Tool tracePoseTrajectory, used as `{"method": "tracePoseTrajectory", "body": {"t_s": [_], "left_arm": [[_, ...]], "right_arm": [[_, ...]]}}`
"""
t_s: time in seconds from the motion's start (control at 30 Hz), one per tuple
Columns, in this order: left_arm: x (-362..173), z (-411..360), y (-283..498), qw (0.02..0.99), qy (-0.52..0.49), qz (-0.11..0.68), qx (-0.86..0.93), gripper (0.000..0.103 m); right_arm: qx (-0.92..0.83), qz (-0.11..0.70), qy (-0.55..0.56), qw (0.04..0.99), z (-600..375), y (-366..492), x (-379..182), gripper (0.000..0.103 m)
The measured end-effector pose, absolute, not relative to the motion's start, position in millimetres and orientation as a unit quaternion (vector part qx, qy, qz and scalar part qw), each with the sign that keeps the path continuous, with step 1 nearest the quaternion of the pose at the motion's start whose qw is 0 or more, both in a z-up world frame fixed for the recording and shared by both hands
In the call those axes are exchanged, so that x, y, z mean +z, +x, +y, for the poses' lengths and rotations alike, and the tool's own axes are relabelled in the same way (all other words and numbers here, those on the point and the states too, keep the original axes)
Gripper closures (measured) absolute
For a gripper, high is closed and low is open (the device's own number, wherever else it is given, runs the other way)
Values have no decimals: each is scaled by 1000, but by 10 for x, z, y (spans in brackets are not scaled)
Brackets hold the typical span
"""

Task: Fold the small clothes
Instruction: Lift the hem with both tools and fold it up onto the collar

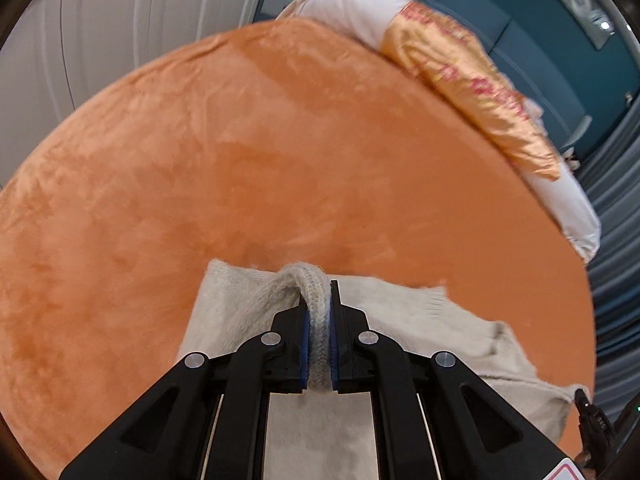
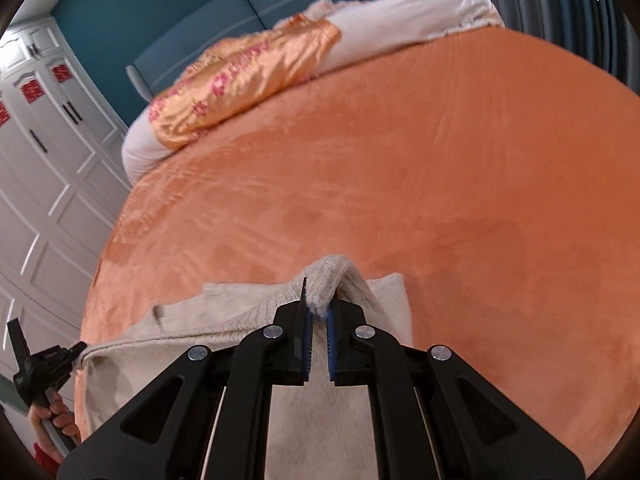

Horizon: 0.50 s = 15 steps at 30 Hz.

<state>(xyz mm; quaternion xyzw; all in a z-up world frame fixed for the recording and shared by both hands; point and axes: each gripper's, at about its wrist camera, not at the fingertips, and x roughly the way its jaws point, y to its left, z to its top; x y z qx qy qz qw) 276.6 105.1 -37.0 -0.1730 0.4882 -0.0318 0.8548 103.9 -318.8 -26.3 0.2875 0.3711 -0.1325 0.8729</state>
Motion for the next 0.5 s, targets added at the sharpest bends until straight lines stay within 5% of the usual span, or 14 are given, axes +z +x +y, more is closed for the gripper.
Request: {"method": "tracePoseTrajectory", "body": {"t_s": [0.2, 0.3, 0.37, 0.4, 0.47, 0.5], "left_arm": [[-747, 1014, 2923, 833, -170, 527, -8, 92], [-674, 1163, 2870, 822, -235, 518, -13, 87], [-459, 1261, 2731, 825, -260, 501, -35, 70], [-291, 1320, 2596, 838, -252, 483, -42, 62], [-71, 1431, 2321, 855, -226, 465, -44, 27], [-13, 1506, 2158, 858, -221, 461, -47, 26]], "right_arm": [[-140, 428, 294, 843, -3177, 1274, -710, 96], [-141, 398, 299, 856, -3194, 1145, -500, 83], [-152, 343, 304, 876, -3241, 881, -160, 44], [-154, 324, 302, 883, -3250, 731, -28, 41], [-150, 321, 287, 890, -3245, 390, 149, 42], [-153, 330, 277, 889, -3223, 184, 174, 42]]}}
